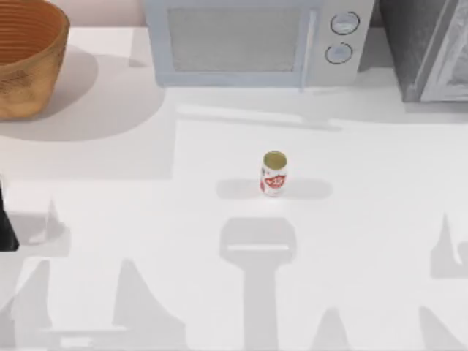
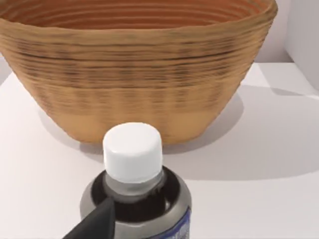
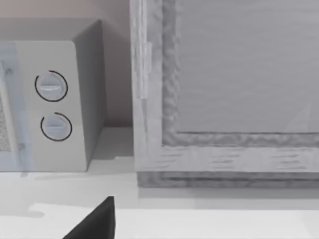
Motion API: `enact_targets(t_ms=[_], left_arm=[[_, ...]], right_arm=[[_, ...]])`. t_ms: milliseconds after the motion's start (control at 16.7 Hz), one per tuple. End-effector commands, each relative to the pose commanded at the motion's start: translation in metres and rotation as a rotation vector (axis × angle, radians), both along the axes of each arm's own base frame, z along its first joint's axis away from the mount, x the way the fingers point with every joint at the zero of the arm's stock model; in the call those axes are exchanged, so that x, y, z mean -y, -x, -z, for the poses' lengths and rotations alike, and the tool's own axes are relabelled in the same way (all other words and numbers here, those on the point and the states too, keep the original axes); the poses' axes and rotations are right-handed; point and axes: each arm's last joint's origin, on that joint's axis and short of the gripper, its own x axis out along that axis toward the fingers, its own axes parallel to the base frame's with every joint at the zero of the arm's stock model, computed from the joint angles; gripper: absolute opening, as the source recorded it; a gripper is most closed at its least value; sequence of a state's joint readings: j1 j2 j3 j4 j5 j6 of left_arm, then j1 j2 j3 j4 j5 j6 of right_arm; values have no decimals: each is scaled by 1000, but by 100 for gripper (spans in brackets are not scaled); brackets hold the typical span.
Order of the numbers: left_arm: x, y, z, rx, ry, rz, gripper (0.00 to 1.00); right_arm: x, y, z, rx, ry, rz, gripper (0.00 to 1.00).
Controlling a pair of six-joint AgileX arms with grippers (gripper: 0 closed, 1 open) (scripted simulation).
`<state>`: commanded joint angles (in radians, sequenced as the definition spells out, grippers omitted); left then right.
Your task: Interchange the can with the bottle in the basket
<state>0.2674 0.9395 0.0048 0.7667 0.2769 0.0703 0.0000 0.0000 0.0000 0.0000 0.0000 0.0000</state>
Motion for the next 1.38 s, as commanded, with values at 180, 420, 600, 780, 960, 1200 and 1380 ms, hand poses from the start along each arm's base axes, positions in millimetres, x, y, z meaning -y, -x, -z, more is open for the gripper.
enact_targets(t_ms=[180, 420, 600, 780, 960, 1200, 1380], left_arm=[[-10, -7, 5, 5, -8, -10, 100], [-19, -15, 16, -1, 5, 29, 100], [-28, -17, 32, -35, 19, 34, 100], [-37, -16, 44, -50, 24, 27, 100], [-43, -15, 48, -44, 16, 12, 100], [-43, -15, 49, -43, 15, 9, 100], [-43, -19, 49, -45, 15, 10, 100]], right_arm=[[0, 0, 0, 0, 0, 0, 100], [0, 0, 0, 0, 0, 0, 100], [0, 0, 0, 0, 0, 0, 100], [0, 0, 0, 0, 0, 0, 100], [0, 0, 0, 0, 0, 0, 100], [0, 0, 0, 0, 0, 0, 100], [0, 0, 0, 0, 0, 0, 100]])
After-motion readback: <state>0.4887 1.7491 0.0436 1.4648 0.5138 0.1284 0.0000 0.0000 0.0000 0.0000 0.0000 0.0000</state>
